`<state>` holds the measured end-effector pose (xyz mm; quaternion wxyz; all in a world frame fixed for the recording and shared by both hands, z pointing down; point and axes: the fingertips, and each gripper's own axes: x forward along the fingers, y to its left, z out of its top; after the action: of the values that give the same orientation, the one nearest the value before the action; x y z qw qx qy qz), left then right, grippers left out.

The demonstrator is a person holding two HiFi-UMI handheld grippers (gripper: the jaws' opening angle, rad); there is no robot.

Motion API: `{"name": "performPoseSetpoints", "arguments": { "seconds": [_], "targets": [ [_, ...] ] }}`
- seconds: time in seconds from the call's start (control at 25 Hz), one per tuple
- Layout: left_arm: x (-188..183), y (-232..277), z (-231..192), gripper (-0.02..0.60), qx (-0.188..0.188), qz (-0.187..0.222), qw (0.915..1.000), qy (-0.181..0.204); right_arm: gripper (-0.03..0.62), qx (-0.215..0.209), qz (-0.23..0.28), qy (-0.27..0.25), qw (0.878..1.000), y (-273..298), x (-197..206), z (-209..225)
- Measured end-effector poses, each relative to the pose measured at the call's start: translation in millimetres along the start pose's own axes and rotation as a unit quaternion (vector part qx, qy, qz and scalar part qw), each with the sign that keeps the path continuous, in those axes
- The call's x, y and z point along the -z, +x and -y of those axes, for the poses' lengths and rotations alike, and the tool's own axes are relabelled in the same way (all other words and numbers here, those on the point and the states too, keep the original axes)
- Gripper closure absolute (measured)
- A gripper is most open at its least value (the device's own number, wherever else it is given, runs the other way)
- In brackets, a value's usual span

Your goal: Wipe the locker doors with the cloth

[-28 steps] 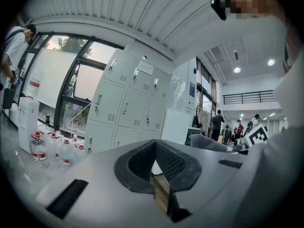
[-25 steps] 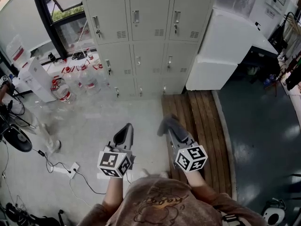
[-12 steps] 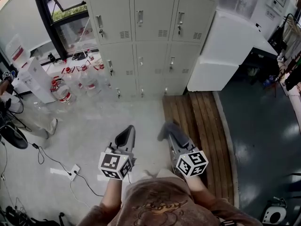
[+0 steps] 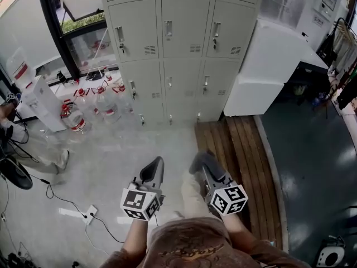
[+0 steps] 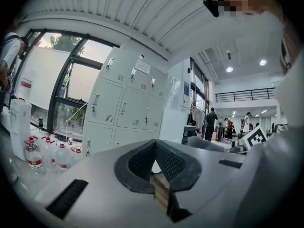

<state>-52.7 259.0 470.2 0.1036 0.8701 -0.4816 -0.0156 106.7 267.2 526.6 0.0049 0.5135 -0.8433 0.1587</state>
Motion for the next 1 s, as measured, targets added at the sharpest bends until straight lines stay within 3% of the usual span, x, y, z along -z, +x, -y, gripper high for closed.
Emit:
{"name": "performPoseSetpoints", "arguments": {
  "seconds": [0.48,1.0],
  "targets": [
    [-11,64,-47,0.580,-0.003,0.006,1.0000,-0.006,0.562,-0.004,0.013,-0.011,1.000,69,-25,27],
    [-47,180,-117,0.580,-0.027,0.005,0.9996,-0.011,0.562,-0.034,-0.001,-0.016,0.999,196,-77,86]
  ]
}}
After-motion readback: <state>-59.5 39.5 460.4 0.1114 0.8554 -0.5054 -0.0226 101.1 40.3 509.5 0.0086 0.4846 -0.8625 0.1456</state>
